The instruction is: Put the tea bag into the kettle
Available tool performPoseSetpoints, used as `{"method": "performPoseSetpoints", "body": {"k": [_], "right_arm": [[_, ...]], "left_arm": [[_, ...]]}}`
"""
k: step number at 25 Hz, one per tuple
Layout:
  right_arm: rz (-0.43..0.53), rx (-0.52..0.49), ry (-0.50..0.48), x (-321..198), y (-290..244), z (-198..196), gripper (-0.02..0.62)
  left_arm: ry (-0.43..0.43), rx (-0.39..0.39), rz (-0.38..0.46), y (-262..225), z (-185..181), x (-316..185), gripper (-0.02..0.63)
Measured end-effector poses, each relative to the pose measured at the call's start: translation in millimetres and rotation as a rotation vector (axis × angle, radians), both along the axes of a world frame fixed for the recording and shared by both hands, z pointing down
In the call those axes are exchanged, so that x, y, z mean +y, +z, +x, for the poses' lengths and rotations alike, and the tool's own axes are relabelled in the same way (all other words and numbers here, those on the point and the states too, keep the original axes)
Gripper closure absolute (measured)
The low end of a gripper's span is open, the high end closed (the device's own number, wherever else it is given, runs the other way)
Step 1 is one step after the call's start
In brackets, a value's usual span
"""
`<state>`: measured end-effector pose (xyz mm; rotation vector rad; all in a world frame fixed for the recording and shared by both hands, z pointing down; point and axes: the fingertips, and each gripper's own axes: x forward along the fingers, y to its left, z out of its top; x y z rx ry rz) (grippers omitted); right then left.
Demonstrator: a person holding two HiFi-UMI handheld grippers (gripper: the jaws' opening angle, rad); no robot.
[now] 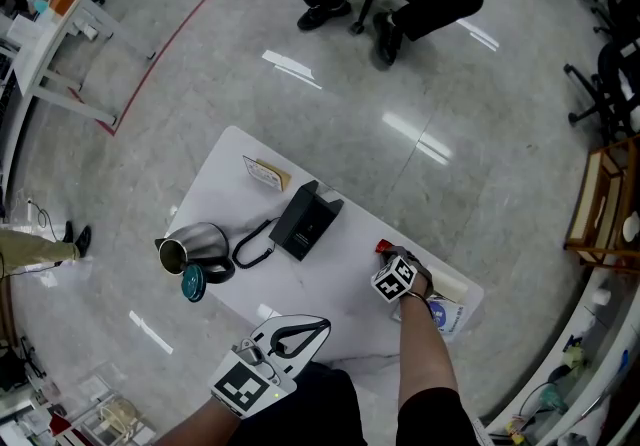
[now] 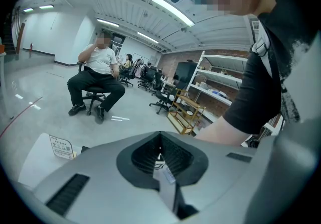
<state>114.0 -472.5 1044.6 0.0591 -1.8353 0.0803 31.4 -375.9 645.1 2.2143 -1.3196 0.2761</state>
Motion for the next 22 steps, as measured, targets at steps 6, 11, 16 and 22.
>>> {"method": "performPoseSetpoints", "body": {"k": [6,11,16,22], "right_arm": [[0.011,-0.011,0.013,1,-5,-5,0.581],[0.033,-0.029,0.028,-4,-24,-9,0.581],[0.054,-0.108,0.076,-5,-65,-21,0.581],[0.069,-0.228,0.11,15,-133,-43,0.581]], "left_arm": [[-0.024,0.015,0.02,-7,-7,-4,0.598],[-0.033,0.022,0.044,-17,-11,-1,0.6],[-0.015,-0.015,0.076,-34,-16,7,0.598],[-0.068,-0.034,0.088,-53,-34,25,0.599]]}}
